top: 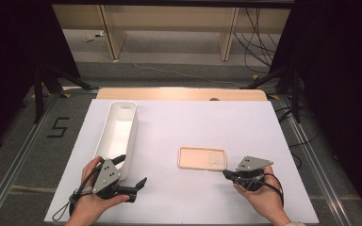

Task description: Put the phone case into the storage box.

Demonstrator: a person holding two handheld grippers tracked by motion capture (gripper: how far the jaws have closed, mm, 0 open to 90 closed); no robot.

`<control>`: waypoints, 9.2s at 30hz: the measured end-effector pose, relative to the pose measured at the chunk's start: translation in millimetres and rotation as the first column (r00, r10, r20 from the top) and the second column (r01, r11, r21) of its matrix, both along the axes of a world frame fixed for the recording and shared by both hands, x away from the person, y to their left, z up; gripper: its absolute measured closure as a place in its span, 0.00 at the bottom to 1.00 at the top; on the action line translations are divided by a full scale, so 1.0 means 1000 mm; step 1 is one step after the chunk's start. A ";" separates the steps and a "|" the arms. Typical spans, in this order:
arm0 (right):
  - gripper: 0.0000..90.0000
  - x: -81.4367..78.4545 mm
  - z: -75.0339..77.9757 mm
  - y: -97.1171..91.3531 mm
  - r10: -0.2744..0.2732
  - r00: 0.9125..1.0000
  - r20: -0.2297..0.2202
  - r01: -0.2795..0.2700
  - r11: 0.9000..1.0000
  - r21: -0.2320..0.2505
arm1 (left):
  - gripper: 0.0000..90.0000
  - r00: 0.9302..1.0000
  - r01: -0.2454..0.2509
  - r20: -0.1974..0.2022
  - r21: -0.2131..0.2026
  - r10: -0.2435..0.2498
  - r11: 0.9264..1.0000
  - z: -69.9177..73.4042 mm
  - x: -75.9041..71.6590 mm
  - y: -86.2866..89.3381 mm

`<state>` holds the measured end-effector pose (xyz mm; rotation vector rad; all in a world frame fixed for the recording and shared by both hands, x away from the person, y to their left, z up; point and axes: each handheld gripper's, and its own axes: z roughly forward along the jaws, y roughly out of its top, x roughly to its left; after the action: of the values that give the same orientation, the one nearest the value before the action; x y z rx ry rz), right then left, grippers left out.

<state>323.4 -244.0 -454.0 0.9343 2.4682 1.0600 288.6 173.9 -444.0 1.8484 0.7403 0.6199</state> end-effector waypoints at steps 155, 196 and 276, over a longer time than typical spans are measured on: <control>1.00 0.162 -0.033 0.071 -0.166 0.984 0.064 0.175 0.971 -0.165 | 0.02 1.000 0.019 0.001 -0.005 -0.019 1.000 0.000 -0.003 -0.001; 0.44 0.125 0.001 0.043 -0.084 0.993 0.082 0.078 0.995 0.068 | 0.01 1.000 0.008 -0.006 -0.005 -0.008 1.000 -0.001 -0.002 0.000; 0.24 0.036 0.021 0.062 0.271 0.959 0.082 -0.252 0.949 -0.188 | 0.01 1.000 0.002 0.006 0.003 -0.002 1.000 0.000 -0.002 -0.001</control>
<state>359.2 -181.8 -432.5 0.4926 2.5941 0.9215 287.0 172.8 -444.2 1.8485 0.7338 0.6255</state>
